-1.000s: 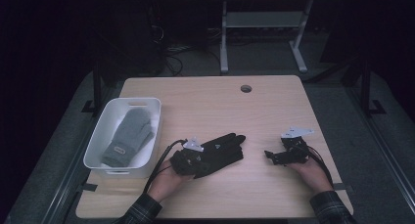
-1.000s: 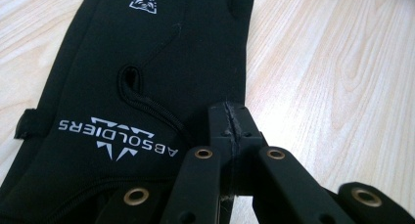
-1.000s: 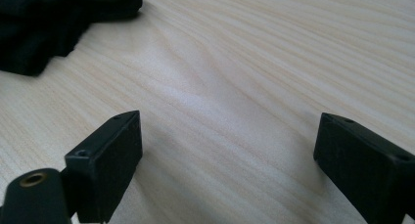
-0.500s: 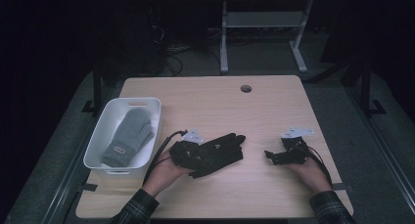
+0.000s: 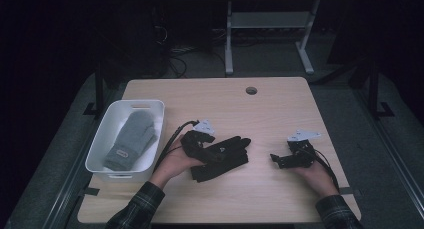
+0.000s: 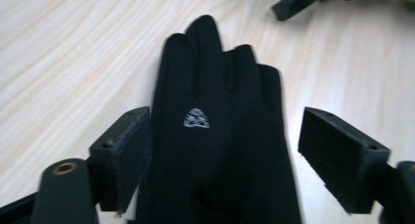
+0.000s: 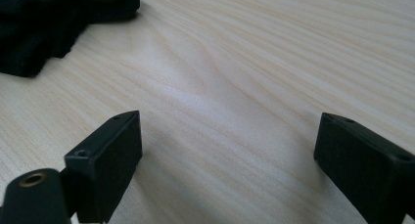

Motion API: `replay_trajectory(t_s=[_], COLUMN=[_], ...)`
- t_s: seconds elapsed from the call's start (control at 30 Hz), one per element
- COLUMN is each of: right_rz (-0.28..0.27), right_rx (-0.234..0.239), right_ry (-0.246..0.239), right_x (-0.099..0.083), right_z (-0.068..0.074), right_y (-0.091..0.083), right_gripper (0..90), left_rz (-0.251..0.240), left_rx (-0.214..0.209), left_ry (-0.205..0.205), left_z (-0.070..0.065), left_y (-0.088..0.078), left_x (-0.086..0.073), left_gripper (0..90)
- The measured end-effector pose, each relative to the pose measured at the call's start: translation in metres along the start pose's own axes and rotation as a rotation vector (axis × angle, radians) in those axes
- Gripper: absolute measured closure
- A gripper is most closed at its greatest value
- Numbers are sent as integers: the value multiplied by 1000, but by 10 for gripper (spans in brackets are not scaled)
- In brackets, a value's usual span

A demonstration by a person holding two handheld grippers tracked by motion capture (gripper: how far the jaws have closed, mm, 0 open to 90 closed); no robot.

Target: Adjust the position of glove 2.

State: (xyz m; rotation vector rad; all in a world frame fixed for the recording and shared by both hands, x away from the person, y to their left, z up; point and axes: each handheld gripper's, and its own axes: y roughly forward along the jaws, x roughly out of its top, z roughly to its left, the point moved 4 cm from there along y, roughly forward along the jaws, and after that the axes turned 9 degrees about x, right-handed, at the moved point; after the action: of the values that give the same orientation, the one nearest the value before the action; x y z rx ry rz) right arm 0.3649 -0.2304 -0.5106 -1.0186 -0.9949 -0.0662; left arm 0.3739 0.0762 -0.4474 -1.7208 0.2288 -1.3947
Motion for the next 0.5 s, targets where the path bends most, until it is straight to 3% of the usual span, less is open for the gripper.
replay_trajectory(t_s=[0.23,0.5], right_rz=[0,0], right_rx=[0,0], right_ry=[0,0], right_x=[0,0], right_z=[0,0], right_y=[0,0], right_gripper=[103,103], left_rz=[47,93], left_rx=[-36,-33], left_ry=[-8,18], left_z=[6,2], left_y=[22,38], left_x=[-8,-15], left_gripper=[129,123])
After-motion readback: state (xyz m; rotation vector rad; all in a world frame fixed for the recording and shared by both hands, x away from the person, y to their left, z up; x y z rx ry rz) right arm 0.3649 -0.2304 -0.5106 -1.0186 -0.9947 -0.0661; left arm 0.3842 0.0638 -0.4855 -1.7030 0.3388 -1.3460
